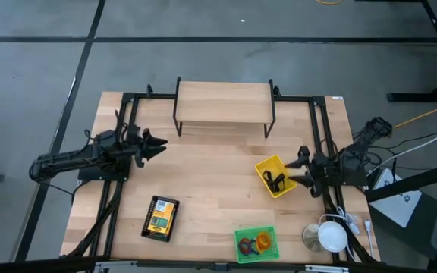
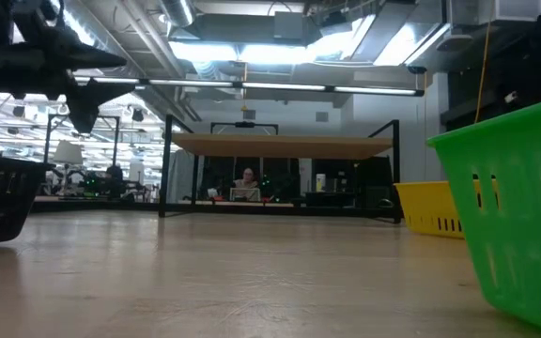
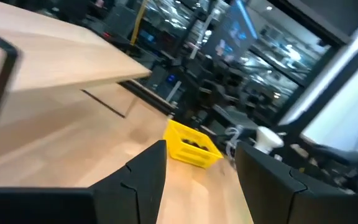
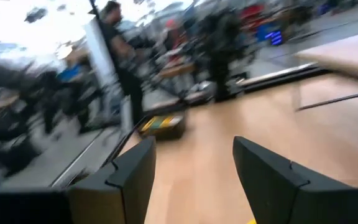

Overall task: Pick & Place Office Desk Supplies
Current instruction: Return to Home Position

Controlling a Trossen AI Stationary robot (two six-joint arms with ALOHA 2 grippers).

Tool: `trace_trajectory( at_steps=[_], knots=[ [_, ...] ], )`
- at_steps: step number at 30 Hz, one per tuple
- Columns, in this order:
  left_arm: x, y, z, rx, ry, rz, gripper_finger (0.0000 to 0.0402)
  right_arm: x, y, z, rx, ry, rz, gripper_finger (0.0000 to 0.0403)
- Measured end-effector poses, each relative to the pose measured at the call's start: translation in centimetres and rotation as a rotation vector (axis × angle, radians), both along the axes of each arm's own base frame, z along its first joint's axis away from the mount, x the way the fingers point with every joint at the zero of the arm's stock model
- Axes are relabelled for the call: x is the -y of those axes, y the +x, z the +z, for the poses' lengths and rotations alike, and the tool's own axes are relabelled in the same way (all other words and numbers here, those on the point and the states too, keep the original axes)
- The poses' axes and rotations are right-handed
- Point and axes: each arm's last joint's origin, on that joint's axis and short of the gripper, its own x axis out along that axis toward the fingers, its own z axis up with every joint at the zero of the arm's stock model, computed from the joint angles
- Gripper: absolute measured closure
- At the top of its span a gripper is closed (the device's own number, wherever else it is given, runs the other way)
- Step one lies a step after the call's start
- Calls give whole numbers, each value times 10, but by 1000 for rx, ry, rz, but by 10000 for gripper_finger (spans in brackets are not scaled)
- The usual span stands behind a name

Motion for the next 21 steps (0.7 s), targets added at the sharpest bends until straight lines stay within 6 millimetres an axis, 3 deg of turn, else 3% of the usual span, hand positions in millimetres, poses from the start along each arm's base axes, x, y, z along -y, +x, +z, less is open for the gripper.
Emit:
trace_trajectory(
  at_steps=[9,21],
  knots=[
    [8,2,-3,-19,-14,-90,211,23,7,4,48,40,-274,186],
    [9,2,-4,-24,-15,-95,212,24,7,4,47,40,-297,186]
  ],
)
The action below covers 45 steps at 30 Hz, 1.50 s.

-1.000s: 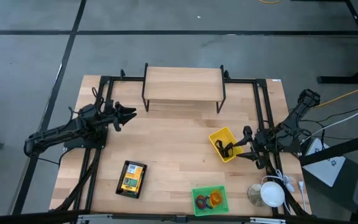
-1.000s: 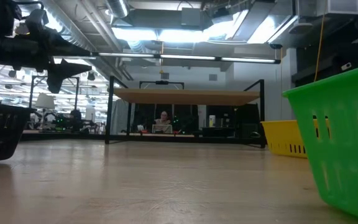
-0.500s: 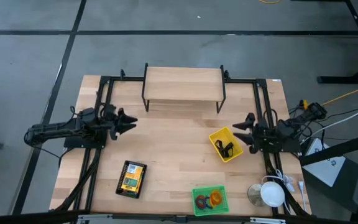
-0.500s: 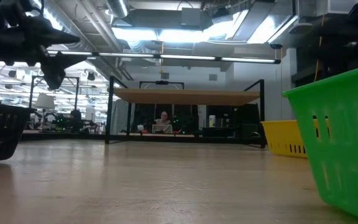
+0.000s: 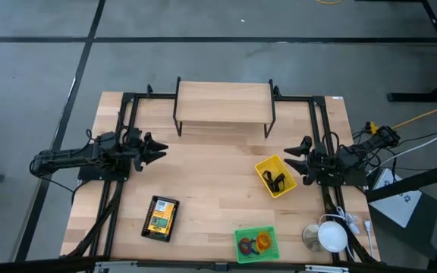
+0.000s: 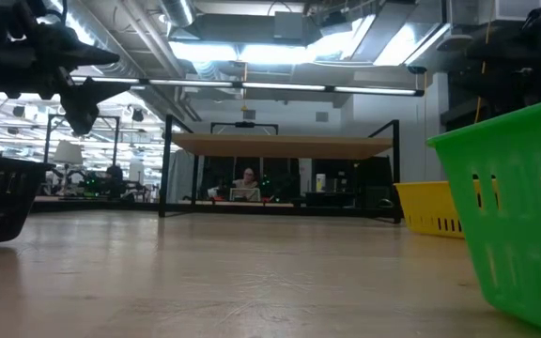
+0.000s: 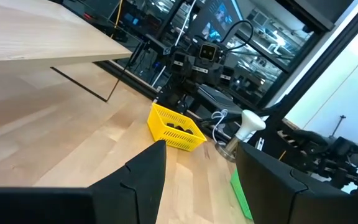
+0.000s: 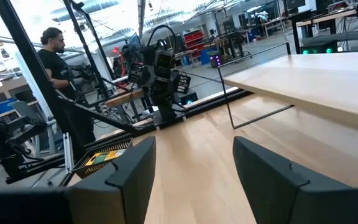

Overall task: Pick & Place Office Desk Supplies
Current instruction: Return to Home Position

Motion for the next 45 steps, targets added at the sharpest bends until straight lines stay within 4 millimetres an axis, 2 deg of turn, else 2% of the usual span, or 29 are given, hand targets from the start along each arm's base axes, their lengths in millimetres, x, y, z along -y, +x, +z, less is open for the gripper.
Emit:
trace_trajectory(
  at_steps=[45],
  knots=[
    [0,0,0,-1,0,4,208,0,0,0,0,-1,7,186]
  ],
)
